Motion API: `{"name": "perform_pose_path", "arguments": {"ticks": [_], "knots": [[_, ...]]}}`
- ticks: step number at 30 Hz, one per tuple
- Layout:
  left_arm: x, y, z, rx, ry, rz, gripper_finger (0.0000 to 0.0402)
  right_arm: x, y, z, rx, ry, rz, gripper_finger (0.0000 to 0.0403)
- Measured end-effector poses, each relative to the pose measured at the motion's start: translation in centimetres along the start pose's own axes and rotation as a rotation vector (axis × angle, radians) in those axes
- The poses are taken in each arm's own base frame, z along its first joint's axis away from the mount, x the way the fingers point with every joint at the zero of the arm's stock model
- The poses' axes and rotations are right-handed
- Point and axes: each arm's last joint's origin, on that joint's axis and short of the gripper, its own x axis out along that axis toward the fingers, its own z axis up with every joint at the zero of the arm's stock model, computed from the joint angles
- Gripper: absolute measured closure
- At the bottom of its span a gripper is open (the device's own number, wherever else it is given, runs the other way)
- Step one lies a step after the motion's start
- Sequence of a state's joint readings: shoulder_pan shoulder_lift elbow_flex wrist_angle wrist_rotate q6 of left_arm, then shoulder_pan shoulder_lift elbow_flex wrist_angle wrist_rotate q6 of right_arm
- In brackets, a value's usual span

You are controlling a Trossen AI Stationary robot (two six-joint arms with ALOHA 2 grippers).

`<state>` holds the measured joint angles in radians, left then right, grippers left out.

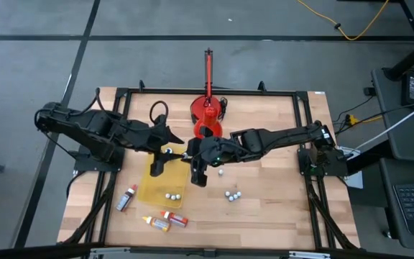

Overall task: Pick & Place food coloring
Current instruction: Put the small pink food coloring bottle into the yellow bin

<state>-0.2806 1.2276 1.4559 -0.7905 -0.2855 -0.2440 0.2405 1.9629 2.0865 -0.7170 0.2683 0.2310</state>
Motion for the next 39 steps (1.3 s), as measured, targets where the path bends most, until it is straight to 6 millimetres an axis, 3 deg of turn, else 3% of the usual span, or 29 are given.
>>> {"name": "perform_pose_path", "arguments": {"ticks": [10, 39], "knots": [[1.0, -0.3, -0.1, 0.016, 0.026, -0.012, 0.0204, 0.0, -0.1, 0.0, -0.002, 0.004, -0.003, 0.033], [1.2, -0.6, -0.1, 0.026, 0.041, -0.073, 0.0251, 0.0, -0.1, 0.0, -0.03, 0.003, -0.003, 0.0327]]}}
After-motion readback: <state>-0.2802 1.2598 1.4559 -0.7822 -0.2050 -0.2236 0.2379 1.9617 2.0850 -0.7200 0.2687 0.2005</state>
